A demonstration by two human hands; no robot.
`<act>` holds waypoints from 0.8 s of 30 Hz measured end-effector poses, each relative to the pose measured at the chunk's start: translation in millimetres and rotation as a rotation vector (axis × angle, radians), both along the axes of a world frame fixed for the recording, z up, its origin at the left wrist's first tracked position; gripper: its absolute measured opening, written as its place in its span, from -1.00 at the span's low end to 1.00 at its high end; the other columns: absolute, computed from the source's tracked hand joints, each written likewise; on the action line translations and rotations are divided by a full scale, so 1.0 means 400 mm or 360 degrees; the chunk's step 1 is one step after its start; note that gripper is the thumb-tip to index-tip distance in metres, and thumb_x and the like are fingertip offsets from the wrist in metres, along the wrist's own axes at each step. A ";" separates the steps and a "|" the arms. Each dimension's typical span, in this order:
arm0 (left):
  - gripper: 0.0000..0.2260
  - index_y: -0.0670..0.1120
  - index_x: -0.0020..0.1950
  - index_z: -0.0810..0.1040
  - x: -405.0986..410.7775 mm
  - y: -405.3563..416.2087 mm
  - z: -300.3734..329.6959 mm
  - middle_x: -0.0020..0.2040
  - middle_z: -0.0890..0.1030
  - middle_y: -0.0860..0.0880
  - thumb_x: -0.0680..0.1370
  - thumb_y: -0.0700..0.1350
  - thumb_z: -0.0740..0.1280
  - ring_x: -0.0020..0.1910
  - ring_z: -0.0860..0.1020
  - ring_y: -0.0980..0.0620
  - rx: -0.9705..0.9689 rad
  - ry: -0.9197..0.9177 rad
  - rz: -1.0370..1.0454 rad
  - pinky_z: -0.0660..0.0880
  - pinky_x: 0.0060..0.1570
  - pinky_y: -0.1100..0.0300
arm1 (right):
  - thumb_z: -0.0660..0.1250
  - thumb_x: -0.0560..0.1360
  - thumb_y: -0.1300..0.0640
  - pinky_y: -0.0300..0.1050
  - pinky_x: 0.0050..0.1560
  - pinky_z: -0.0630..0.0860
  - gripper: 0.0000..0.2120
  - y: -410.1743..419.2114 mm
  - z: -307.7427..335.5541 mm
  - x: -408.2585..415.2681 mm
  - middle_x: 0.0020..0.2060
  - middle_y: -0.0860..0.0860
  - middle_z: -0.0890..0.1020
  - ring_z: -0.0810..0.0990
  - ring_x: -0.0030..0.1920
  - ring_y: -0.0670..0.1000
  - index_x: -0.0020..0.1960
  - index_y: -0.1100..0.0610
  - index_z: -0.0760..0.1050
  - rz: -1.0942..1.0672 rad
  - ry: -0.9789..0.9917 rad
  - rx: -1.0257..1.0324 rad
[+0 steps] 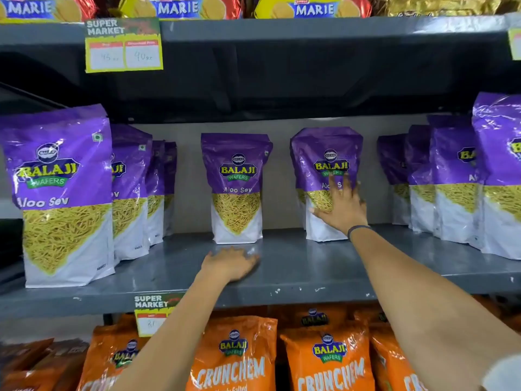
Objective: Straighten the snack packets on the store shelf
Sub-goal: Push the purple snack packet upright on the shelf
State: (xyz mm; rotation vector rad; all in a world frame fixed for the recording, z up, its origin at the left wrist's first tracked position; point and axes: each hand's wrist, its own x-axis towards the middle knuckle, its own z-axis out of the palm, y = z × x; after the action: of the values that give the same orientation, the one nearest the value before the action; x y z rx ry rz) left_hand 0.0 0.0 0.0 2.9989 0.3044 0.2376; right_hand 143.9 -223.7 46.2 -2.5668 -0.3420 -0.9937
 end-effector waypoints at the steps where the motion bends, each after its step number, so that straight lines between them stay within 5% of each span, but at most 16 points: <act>1: -0.43 -0.02 0.52 0.21 0.002 0.002 0.000 0.58 0.18 -0.09 0.59 0.20 -0.12 0.54 0.17 -0.11 0.0027 0.0015 -0.0001 0.10 0.48 -0.11 | 0.30 0.36 -0.40 0.42 0.37 0.23 0.00 0.004 -0.001 0.011 0.56 0.16 -0.13 -0.01 0.51 0.37 0.57 -0.01 -0.12 -0.0009 0.0046 0.0018; 7: -0.42 0.00 0.45 0.34 0.023 0.015 -0.010 0.53 0.29 -0.05 0.57 0.26 -0.08 0.49 0.26 -0.09 0.0020 0.0001 0.0033 0.14 0.44 -0.12 | 0.34 0.23 -0.48 0.55 0.20 0.32 0.16 0.034 -0.006 0.050 0.53 0.18 -0.33 -0.08 0.49 0.45 0.54 -0.11 -0.27 -0.0063 0.0109 0.0173; 13: -0.44 0.04 0.43 0.36 0.023 0.018 -0.011 0.53 0.30 -0.02 0.55 0.27 -0.05 0.48 0.29 -0.08 0.0006 0.0000 0.0079 0.17 0.44 -0.10 | 0.50 0.24 -0.28 0.36 0.11 0.50 0.10 0.044 -0.015 0.059 0.54 0.22 -0.16 0.22 0.39 0.38 0.55 -0.13 -0.09 -0.0071 0.0032 0.0304; 24: -0.44 0.05 0.47 0.30 0.016 0.011 -0.003 0.54 0.26 -0.02 0.56 0.26 -0.04 0.50 0.26 -0.08 -0.0003 0.0032 0.0111 0.16 0.45 -0.09 | 0.51 0.25 -0.25 0.34 0.11 0.50 0.09 0.031 -0.014 0.034 0.54 0.22 -0.12 0.25 0.37 0.36 0.55 -0.14 -0.10 -0.0092 0.0037 0.0280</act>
State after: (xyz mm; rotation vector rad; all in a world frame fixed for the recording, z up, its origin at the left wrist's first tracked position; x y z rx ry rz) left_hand 6.5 4.3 -1.1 2.9938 0.4114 0.2132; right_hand 157.4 -211.2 40.4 -2.4389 -0.1672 -0.9677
